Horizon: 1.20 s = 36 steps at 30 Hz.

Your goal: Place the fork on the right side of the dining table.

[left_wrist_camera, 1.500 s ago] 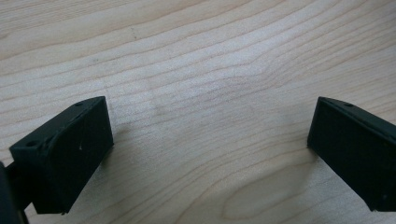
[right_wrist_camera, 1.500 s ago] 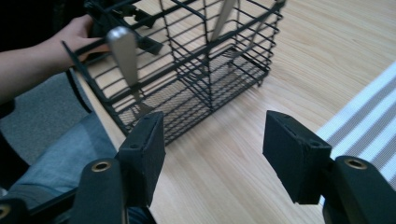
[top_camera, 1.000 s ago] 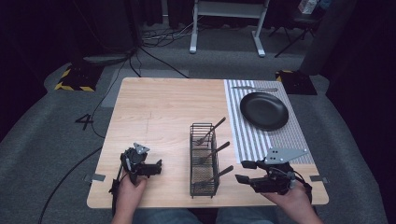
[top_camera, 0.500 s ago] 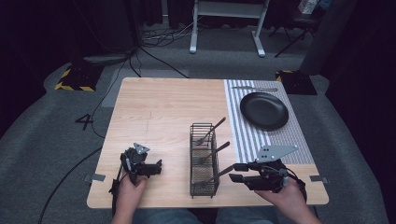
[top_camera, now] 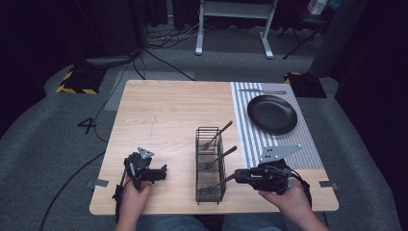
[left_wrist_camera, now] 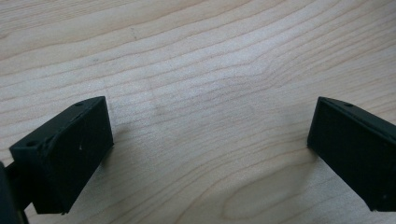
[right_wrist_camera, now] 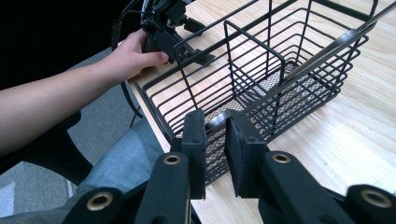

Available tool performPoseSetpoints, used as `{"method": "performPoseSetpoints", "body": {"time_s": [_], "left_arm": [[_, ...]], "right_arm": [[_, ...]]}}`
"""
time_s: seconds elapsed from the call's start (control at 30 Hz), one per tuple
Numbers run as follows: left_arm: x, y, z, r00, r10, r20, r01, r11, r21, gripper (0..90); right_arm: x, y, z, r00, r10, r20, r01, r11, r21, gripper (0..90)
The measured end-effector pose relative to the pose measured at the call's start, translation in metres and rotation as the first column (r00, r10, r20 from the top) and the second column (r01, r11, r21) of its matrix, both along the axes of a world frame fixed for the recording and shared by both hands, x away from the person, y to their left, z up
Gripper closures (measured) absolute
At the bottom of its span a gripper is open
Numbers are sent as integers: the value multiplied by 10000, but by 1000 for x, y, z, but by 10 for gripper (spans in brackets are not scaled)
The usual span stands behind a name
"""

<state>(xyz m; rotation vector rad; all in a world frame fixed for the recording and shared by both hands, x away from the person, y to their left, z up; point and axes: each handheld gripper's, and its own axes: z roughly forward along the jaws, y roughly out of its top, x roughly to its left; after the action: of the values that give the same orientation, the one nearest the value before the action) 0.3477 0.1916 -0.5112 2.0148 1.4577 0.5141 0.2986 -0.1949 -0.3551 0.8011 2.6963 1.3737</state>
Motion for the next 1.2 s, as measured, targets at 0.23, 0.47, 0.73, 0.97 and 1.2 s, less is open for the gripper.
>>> {"method": "performPoseSetpoints", "body": {"time_s": [0.23, 0.47, 0.73, 0.97, 1.2], "left_arm": [[0, 0, 0, 10000, 0, 0, 0, 10000, 1, 2], [0, 0, 0, 10000, 1, 2, -1, 10000, 0, 2], [0, 0, 0, 10000, -2, -1, 2, 10000, -1, 2], [0, 0, 0, 10000, -2, -1, 2, 10000, 3, 2], [1, 0, 0, 10000, -8, 11, 8, 10000, 17, 2]], "right_arm": [[-2, 0, 2, 10000, -30, 93, 29, 10000, 75, 800], [-2, 0, 7, 9995, -109, 288, 103, 9997, 207, 860], [-5, -1, 17, 9976, -219, 650, 189, 9987, 467, 866], [-5, -5, 26, 9967, -278, 762, 221, 9970, 741, 866], [-4, -13, 41, 9959, -304, 850, 209, 9938, 1096, 866]]}}
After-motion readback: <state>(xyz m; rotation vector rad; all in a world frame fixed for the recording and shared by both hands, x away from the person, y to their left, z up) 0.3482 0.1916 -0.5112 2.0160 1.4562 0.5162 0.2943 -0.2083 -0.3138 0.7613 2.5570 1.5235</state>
